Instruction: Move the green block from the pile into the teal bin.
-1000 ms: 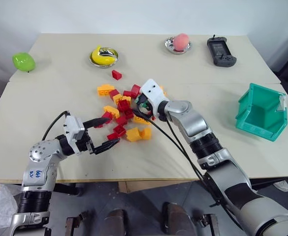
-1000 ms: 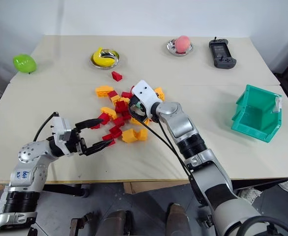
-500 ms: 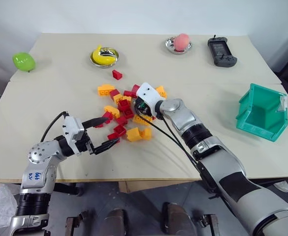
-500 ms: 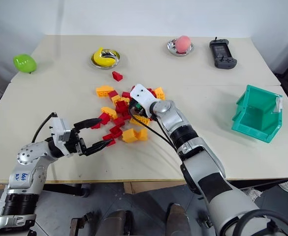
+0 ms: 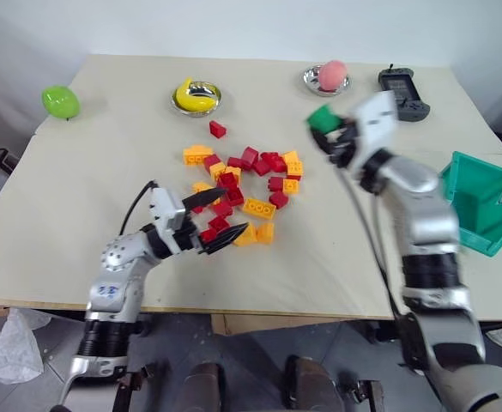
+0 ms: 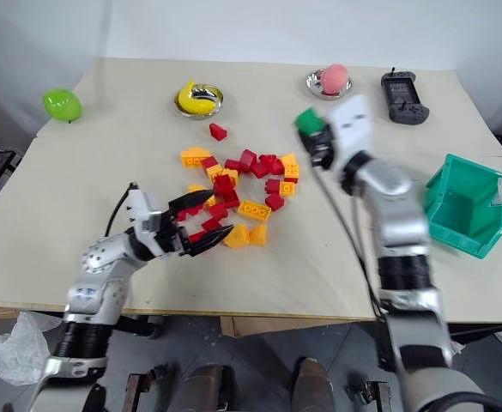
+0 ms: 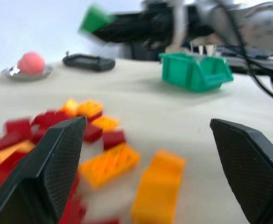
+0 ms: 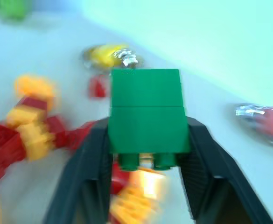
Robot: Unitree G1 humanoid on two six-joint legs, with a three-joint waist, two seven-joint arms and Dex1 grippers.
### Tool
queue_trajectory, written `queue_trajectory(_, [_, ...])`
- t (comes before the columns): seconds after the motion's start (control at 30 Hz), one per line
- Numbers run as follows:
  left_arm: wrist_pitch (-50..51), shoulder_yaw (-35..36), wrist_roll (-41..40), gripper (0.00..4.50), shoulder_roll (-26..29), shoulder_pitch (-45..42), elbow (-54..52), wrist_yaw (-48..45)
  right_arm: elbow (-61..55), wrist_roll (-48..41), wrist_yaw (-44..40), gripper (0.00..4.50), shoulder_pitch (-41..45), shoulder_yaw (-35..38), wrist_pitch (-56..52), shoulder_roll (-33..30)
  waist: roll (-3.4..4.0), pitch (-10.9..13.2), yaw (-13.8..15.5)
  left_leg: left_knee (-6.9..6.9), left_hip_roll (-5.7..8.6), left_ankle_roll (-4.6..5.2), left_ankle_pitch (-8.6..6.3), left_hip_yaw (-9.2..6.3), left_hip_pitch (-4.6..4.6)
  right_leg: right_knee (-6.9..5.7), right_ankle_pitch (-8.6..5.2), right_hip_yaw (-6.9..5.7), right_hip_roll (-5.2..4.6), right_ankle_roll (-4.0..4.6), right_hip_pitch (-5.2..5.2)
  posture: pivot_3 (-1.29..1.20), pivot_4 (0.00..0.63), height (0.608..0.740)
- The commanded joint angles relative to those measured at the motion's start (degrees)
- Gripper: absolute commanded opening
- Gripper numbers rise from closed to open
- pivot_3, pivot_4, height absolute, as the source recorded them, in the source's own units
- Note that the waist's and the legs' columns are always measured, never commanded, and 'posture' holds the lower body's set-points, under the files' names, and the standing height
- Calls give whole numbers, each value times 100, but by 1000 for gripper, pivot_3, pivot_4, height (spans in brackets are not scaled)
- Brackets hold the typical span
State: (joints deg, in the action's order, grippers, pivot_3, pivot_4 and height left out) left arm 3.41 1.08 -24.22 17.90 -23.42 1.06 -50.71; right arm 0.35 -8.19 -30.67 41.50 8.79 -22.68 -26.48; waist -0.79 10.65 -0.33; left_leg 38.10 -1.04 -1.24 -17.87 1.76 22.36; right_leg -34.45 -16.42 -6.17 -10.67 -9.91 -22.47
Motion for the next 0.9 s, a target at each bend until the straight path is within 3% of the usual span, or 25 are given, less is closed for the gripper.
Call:
queue_trajectory(0.03, [20,-390,188,4500,-307,-318,143,103,-1330,-195,372,1509,-639,1234,-1115,-743,0,0,74,1,0,2,-1,1,0,2,0,0,0,0,0,0,150,740])
queue_trajectory(0.1, [-75,-631,405,4500,-626,-638,519,247,-1563,97,457,1509,-1444,2045,-1277,-1188,9,-6,-11,-3,-3,4,-2,24,-12,4,3,14,2,3,0,0,150,740])
queue_trajectory(0.23, [-308,-885,719,4500,-1094,-1185,1164,411,-1535,241,531,1509,-2652,2993,-1502,-1631,9,-6,248,4,-1,14,-7,37,-7,22,14,17,0,-6,1,0,150,740])
queue_trajectory(0.33, [-450,-1014,952,4500,-1210,-1385,1523,418,-1183,292,466,1509,-3149,3026,-1314,-1800,12,-8,189,6,1,27,-11,56,1,61,46,27,1,-16,4,0,150,740])
queue_trajectory(0.5, [-770,-1114,1179,4500,-1181,-1475,1754,312,-754,-108,476,1509,-2989,3001,-1253,-1664,32,-19,66,3,-4,28,-11,65,-11,61,49,31,2,-16,6,0,150,740])
queue_trajectory(0.8, [-1032,-883,1270,4500,-687,-1329,1702,325,-263,-571,-35,4479,-2836,2801,-449,-1805,34,-20,104,6,-3,29,-11,62,-7,63,50,29,1,-16,7,0,150,740])
queue_trajectory(0.9, [-1058,-732,1191,4500,-430,-1219,1515,243,-328,-835,-609,4479,-2921,2722,119,-1801,34,-20,136,6,-3,29,-11,62,-7,64,50,30,2,-17,7,0,150,740])
